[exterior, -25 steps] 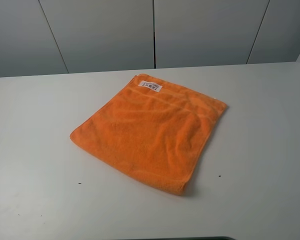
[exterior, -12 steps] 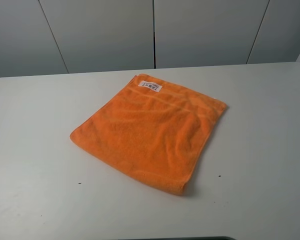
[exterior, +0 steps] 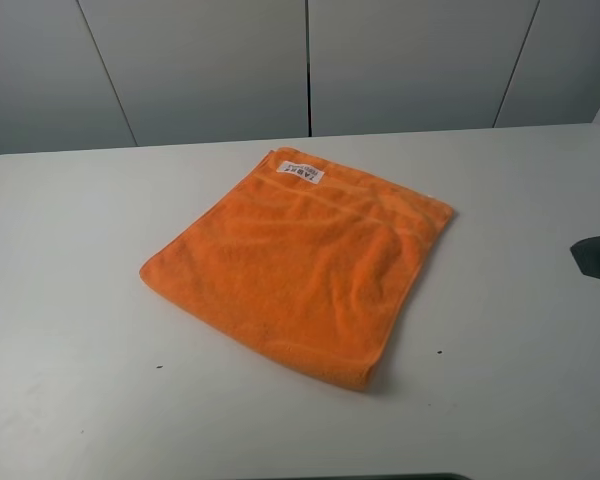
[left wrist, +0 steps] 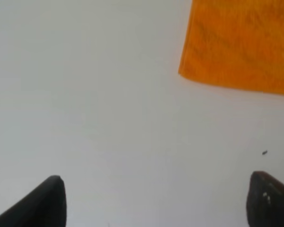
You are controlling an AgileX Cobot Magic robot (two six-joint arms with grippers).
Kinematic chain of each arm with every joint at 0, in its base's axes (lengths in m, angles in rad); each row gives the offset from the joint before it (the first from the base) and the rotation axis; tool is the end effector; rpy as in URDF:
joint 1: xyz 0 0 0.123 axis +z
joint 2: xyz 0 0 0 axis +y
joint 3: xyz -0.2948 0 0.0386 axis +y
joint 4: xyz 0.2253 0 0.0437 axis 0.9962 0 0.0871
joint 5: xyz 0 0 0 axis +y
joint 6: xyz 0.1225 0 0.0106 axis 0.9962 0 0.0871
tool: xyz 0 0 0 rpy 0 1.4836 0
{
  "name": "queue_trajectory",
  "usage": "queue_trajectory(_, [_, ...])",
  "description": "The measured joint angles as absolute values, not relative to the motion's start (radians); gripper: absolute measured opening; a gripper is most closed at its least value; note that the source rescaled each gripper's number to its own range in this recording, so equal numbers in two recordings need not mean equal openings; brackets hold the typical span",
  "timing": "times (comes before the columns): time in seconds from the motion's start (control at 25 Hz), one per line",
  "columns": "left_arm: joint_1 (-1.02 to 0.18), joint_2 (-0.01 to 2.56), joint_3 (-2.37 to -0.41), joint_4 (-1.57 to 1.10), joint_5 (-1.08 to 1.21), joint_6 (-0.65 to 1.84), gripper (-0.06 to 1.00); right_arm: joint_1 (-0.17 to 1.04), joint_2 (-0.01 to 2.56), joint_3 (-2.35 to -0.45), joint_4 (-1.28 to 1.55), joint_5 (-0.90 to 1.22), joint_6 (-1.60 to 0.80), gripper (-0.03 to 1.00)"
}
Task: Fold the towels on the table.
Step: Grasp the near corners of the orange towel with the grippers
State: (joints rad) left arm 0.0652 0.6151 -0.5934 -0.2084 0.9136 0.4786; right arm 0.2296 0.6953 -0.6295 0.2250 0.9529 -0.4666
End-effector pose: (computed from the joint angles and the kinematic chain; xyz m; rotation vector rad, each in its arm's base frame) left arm 0.0899 -0.0143 0.2732 0.4146 2.3572 -0.0036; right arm 0.0916 0.0444 0.2741 -0.7632 2.3571 0.1828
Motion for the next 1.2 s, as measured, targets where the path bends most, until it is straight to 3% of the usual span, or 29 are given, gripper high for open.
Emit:
queue_trajectory(0.24, [0.061,0.830,-0.677,-0.305,0.760,0.640,0.99,0.230,0.982,-0.650,0.471,0.903,-0.670,1.00])
queue_trajectory(0.44, [0.003,1.048,-0.783,-0.299,0.777,0.809,0.99,0.232,1.115,-0.692,0.726,0.898,-0.842,1.00])
queue_trajectory(0.6, [-0.060,1.217,-0.860,-0.193,0.844,0.885,0.99,0.317,1.202,-0.706,0.808,0.880,-0.948,1.00])
queue_trajectory(0.76, [-0.136,1.352,-0.880,-0.016,0.878,0.925,0.99,0.459,1.283,-0.727,0.663,0.817,-0.906,1.00])
queue_trajectory(1.0, [-0.235,1.478,-0.881,0.099,0.835,0.977,0.99,0.630,1.411,-0.791,0.317,0.804,-0.620,1.00])
queue_trajectory(1.2, [-0.298,1.560,-0.881,0.189,0.812,1.044,0.99,0.752,1.539,-0.807,0.236,0.810,-0.564,1.00])
